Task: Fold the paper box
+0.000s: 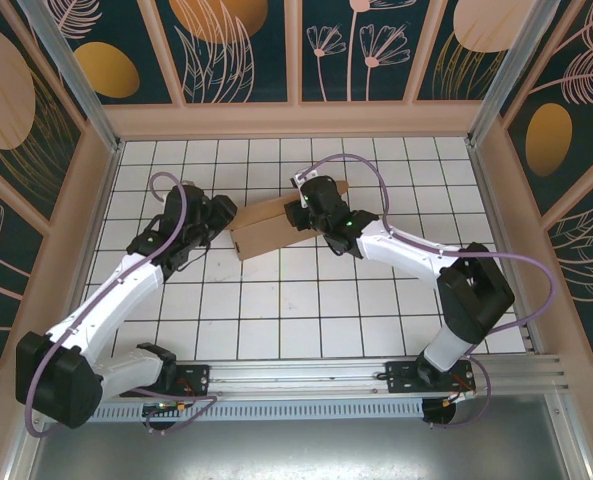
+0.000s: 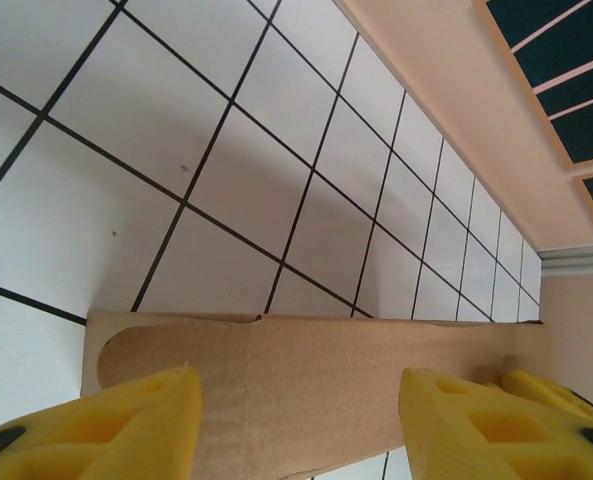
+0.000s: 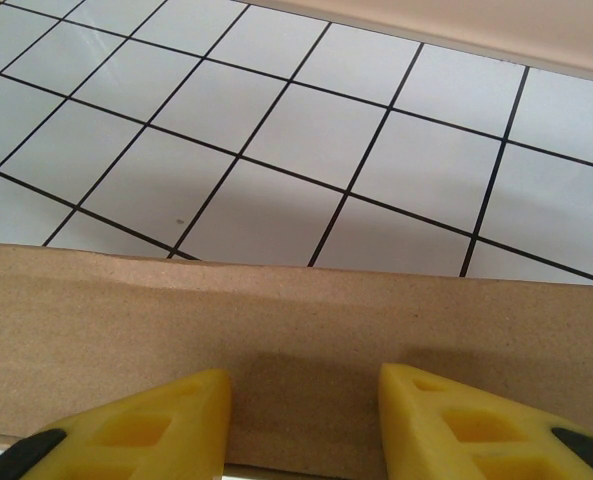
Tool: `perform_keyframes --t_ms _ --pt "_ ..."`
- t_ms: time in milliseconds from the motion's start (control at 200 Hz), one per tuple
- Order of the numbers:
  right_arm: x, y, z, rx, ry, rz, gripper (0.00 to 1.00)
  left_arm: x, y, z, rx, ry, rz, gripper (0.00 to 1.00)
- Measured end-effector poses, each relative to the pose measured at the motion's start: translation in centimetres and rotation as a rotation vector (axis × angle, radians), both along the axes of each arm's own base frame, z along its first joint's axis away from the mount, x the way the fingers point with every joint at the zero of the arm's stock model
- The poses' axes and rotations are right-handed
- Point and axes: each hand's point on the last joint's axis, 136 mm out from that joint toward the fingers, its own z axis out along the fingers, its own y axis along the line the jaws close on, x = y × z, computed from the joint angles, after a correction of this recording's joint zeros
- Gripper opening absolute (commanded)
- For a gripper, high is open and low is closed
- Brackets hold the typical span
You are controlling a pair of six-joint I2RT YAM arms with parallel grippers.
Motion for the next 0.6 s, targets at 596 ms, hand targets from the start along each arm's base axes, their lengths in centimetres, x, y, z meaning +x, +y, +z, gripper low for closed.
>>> perform_keyframes --t_ms 596 --pt "0.2 0.5 0.0 0.004 0.006 0.008 0.43 0.9 -0.9 -1.8 -0.088 -0.02 0.009 0.55"
